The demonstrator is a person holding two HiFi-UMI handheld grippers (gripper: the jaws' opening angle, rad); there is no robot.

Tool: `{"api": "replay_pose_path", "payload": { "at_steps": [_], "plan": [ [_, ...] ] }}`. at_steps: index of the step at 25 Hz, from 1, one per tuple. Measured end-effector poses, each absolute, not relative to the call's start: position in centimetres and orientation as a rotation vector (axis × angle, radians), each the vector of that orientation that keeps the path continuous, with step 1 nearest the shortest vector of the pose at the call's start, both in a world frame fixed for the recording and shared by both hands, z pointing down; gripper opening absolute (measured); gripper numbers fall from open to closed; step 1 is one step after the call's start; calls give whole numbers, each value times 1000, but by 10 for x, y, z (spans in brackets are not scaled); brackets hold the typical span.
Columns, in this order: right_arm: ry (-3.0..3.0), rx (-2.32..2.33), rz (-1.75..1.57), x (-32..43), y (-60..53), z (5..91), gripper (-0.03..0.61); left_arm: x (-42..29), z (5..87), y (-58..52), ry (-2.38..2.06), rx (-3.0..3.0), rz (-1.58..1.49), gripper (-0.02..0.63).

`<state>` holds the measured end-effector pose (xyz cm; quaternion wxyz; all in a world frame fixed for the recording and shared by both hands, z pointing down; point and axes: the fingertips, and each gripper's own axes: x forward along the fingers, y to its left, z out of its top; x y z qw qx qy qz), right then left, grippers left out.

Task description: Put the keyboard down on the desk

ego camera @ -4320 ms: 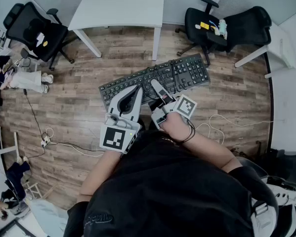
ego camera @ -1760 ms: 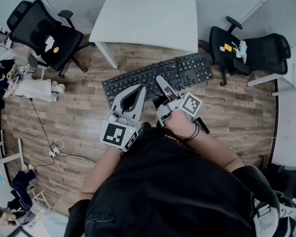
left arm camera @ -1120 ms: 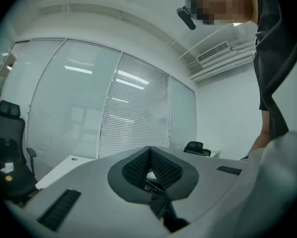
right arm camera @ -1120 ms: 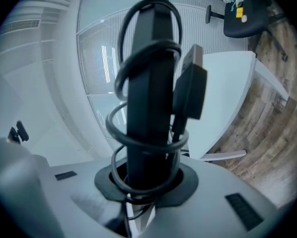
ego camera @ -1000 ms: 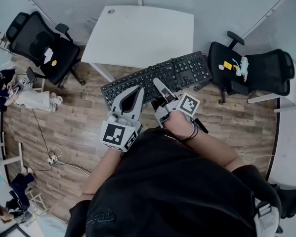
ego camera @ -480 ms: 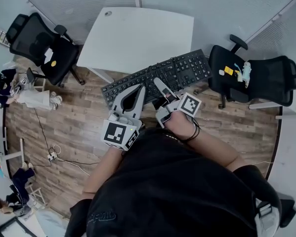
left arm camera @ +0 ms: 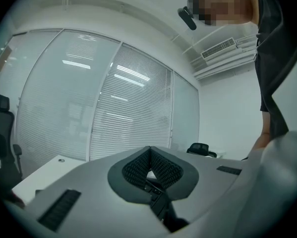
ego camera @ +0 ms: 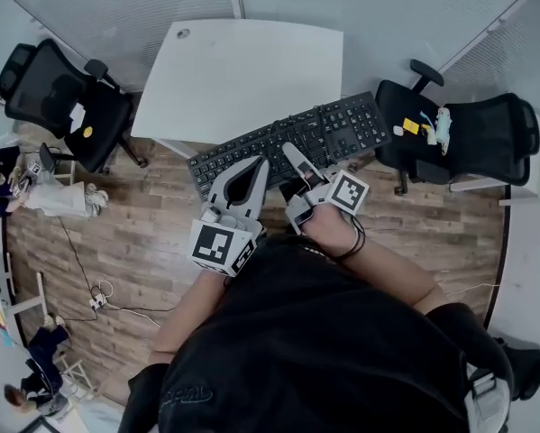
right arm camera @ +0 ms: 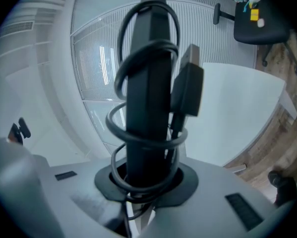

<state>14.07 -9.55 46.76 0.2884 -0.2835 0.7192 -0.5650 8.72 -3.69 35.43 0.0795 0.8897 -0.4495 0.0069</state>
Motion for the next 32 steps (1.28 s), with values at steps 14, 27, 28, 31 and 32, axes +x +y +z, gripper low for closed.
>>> {"api": "replay_pose_path", "payload": {
  "at_steps": [14,27,28,31,32],
  "plan": [
    [1843,-862,-1505,50,-173,482,84,-5,352,-118,-1176,2750,16,15],
    [1807,-892,-1443,-40,-232,464,84,-103,340,-174,-1093,2790,-17,15],
    [1806,-899,-1445,-43,-234,465,84,-107,341,-176,-1092,2786,-21,15],
    [1816,-905,-1443,-50,-242,467,84,-116,345,-184,-1092,2768,-23,15],
    [1818,-907,-1445,-53,-244,468,84,-118,346,-186,-1093,2763,-19,15]
  ]
}}
